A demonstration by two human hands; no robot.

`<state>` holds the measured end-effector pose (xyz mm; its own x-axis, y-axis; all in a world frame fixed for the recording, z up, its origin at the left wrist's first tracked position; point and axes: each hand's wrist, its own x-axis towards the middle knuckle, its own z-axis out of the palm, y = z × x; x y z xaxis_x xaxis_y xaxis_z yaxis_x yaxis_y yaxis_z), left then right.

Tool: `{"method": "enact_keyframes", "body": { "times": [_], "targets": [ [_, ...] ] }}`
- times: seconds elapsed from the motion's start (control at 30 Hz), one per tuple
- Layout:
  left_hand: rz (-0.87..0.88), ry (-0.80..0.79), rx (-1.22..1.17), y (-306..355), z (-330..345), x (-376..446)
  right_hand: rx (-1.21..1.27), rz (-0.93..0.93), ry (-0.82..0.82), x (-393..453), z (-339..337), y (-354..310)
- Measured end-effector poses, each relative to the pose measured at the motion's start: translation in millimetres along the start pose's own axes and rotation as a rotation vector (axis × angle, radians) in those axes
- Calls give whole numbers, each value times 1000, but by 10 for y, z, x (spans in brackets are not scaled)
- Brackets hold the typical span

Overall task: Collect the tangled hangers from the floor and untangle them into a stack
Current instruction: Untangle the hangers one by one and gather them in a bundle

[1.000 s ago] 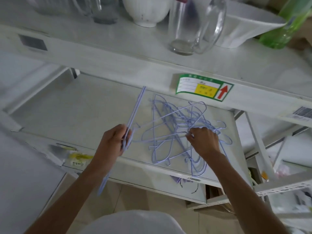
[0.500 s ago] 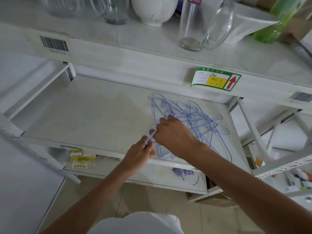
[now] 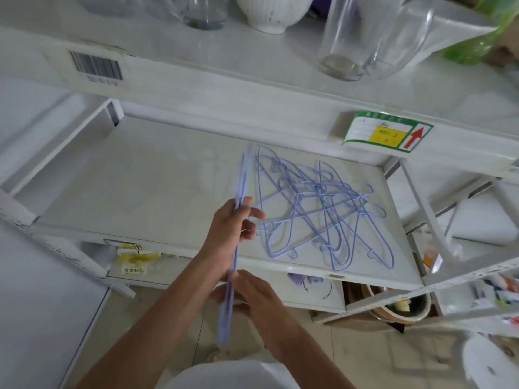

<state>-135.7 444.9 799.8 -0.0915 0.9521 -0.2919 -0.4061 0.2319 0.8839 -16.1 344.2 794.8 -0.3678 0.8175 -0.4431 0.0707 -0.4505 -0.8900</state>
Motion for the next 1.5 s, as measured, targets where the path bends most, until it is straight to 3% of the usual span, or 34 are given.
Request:
{"method": "enact_keyframes", "body": {
  "times": [0.07, 0.2, 0.43, 0.57, 0.7, 0.8, 0.93, 1.03, 1.2, 1.33, 1.5],
  "targets": [
    [-37, -31, 28, -35, 35, 28, -21, -11, -43, 47, -46, 36],
    [-273, -93, -254, 89, -50, 169, -133, -69, 1, 151, -158, 94],
    [-451, -228, -251, 243, -102, 300, 21, -91, 26, 51, -9, 420],
    [-597, -324, -286, 118, -177, 323, 133, -3, 0, 16, -31, 681],
    [-601, -375, -204, -5, -143, 244, 292, 105, -63, -91, -385, 780],
    [-523, -342, -203, -92, -62, 205, 351, 126, 86, -16, -859, 640],
    [-472, -354, -217, -178, -110, 246, 103, 104, 497, 488, -1612, 292],
    [-470, -337, -272, -280, -111, 219, -119, 95, 679, 1043, -1907, -10],
    [-451, -245, -347, -378, 129, 149, -826, 210, 677, 1891, -1809, -351],
    [-451, -200, -350, -391, 266, 126, -905, 234, 694, 2131, -1688, -215],
    [-416, -204, -370, -403, 153, 89, -976, 53, 763, 2015, -1782, -58]
  ]
}}
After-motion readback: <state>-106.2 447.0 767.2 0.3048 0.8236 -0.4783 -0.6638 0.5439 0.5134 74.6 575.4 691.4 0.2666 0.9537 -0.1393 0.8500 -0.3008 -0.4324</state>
